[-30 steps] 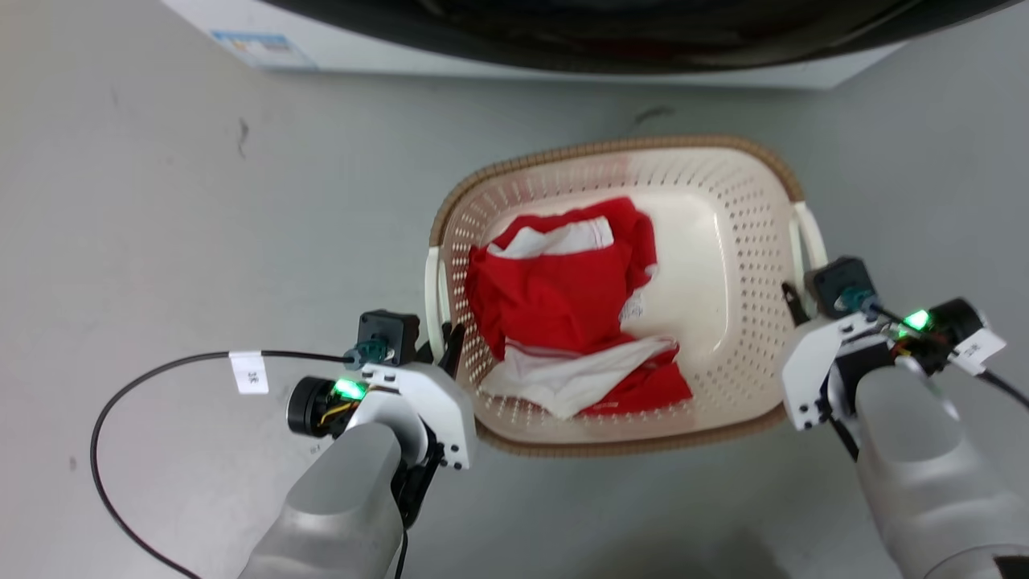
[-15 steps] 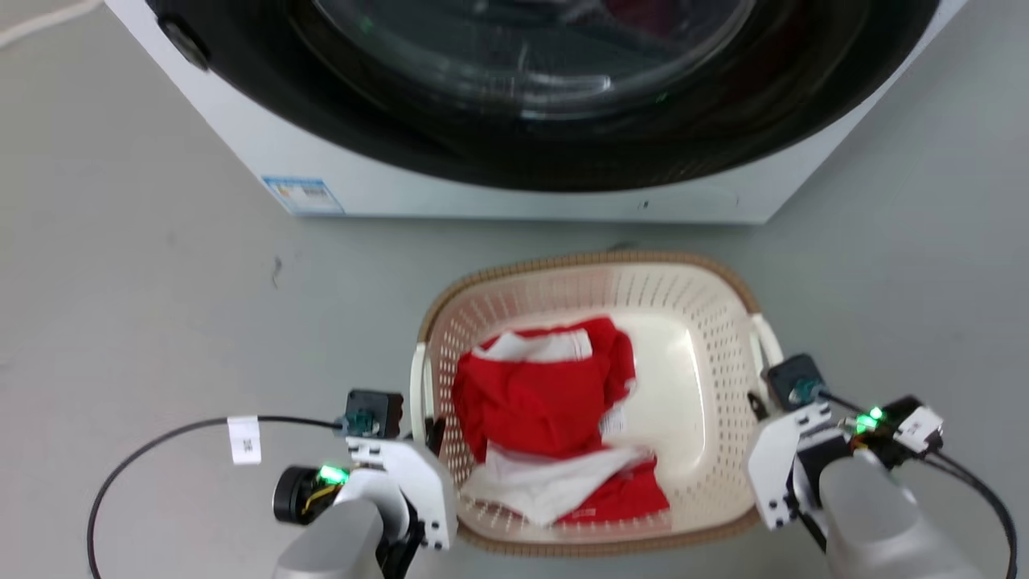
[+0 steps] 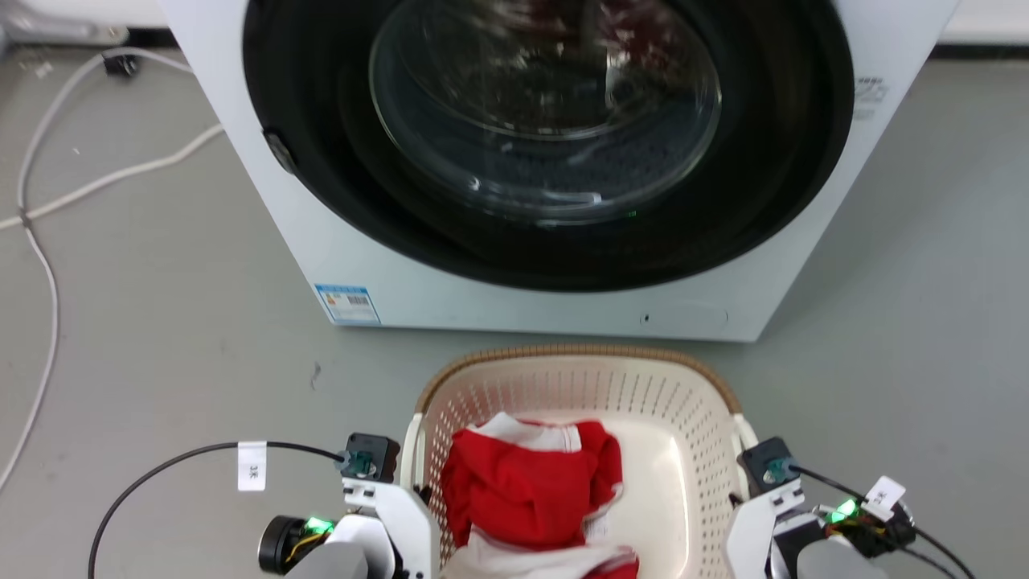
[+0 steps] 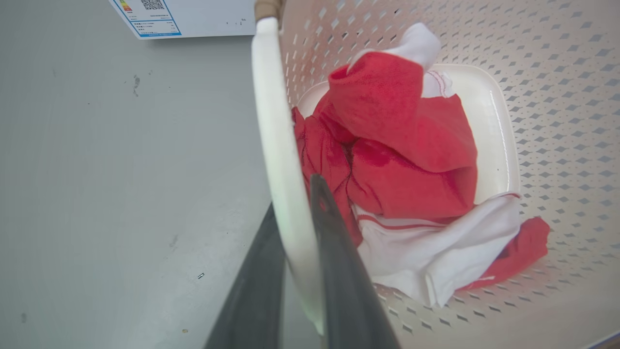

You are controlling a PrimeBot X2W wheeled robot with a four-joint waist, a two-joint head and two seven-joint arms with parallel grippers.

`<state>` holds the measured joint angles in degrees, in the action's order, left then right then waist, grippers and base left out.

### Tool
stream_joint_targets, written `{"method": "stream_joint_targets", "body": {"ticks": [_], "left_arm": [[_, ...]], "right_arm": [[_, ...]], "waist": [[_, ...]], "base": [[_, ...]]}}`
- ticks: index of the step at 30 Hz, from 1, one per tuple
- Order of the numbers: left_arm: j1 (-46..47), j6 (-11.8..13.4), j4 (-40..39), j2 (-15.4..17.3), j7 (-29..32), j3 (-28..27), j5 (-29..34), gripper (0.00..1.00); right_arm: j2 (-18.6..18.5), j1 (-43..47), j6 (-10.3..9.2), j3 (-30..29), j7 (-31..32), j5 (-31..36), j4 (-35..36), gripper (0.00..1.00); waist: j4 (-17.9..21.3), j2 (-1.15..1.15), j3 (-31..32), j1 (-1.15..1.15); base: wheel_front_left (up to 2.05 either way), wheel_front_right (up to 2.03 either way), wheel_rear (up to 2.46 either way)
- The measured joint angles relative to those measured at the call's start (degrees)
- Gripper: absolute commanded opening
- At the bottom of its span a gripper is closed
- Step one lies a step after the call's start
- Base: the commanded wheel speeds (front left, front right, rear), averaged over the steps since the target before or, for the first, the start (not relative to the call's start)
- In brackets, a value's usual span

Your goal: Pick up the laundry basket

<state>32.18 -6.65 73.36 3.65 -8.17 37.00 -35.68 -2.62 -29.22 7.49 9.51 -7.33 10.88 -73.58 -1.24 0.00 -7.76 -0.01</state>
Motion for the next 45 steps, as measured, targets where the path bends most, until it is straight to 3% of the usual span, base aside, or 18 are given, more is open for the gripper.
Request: {"method": "stream_joint_targets", "body": {"ticks": [8, 18, 45], "left_arm": [[-2.7, -0.3, 0.4, 1.1, 3.3, 0.9, -0.3, 0.00], [-3.4, -0.4, 0.5, 1.7, 6.0, 1.5, -0.8, 0.00], [-3.5, -0.2, 0.6, 2.0, 6.7, 2.6, -2.0, 0.00]], "right_arm": [[0.1, 3.2, -0.09, 9.9, 4.2, -10.6, 0.2, 0.00], [0.0, 4.6, -0.11, 17.2, 8.5, -19.0, 1.2, 0.00], [-0.1, 3.9, -0.16, 23.2, 9.1, -25.7, 0.1, 0.00]], "waist": [[-0.9, 0.00, 5.9, -0.01], [-1.5, 0.00, 8.8, 0.00], [-1.8, 0.00, 9.2, 0.02]], "base": [[0.00, 0.00, 0.00], [0.00, 0.00, 0.00], [0.00, 0.00, 0.00]]}}
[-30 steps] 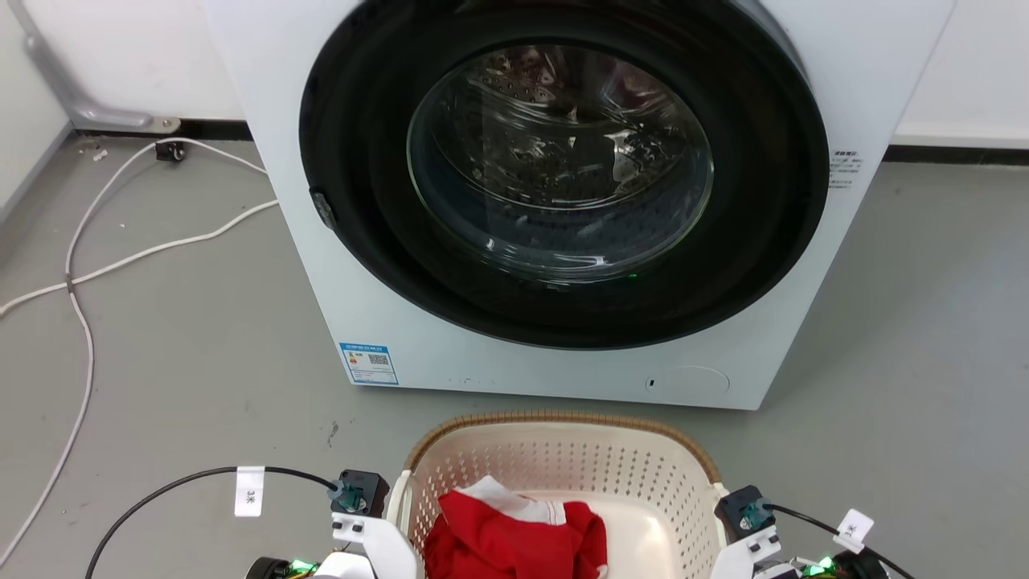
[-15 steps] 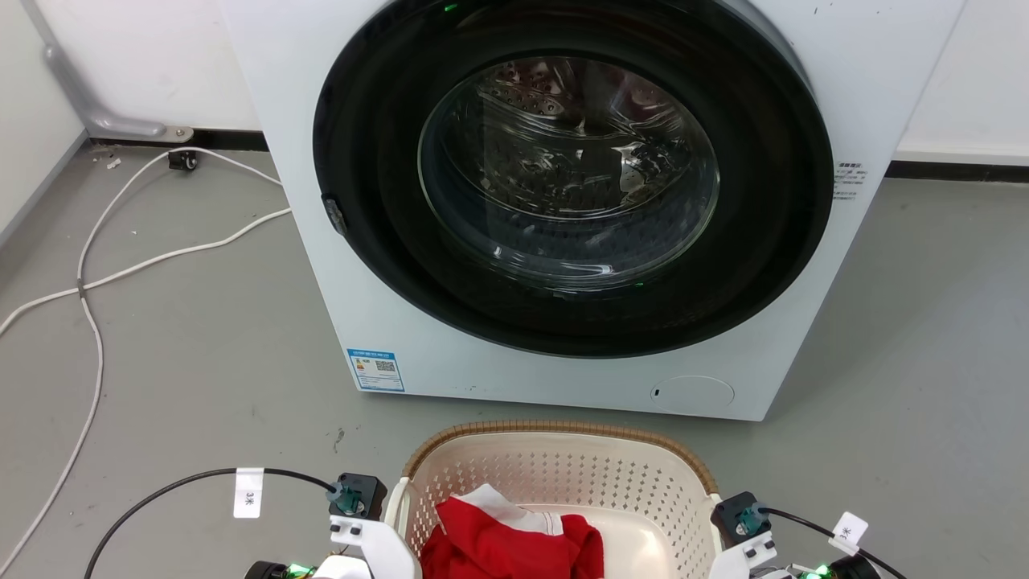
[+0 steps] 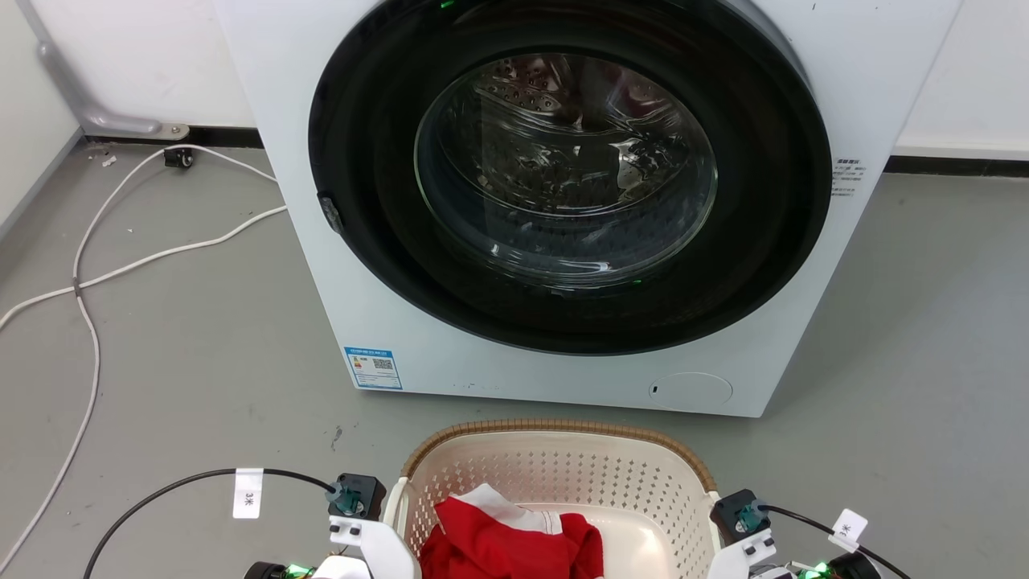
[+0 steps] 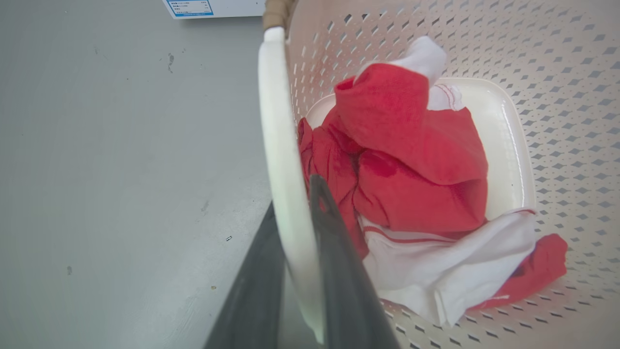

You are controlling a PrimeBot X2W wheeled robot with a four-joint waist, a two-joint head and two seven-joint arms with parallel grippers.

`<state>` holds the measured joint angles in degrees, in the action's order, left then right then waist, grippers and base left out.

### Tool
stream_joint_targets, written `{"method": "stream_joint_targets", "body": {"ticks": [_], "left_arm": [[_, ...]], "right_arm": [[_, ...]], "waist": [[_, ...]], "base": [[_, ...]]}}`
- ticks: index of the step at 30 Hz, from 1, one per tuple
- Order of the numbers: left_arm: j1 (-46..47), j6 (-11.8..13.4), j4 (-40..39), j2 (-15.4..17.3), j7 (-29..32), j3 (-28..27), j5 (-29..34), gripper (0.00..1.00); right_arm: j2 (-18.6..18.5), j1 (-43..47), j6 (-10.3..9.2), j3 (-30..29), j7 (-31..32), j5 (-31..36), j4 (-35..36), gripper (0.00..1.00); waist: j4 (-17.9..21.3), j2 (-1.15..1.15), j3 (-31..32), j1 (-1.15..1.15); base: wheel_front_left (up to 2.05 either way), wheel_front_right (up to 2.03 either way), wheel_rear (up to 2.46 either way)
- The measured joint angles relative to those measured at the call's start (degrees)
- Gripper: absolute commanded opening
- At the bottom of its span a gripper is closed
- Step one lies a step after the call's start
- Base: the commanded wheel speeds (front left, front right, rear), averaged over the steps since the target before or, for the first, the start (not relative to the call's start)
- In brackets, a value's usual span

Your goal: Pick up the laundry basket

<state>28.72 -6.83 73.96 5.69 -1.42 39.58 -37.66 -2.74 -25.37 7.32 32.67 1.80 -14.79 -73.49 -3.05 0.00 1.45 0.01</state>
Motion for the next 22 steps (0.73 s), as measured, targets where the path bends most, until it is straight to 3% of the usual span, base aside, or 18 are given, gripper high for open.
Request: {"method": "stream_joint_targets", "body": {"ticks": [22], "left_arm": [[0.0, 0.3, 0.0, 0.0, -0.2, 0.9, -0.9, 0.00]], "right_arm": [[-0.3, -0.2, 0.00, 1.2, -0.2, -1.3, -0.2, 0.00]], "waist": [[0.3, 0.00, -0.1, 0.00]], "base": [[0.00, 0.00, 0.00]]}}
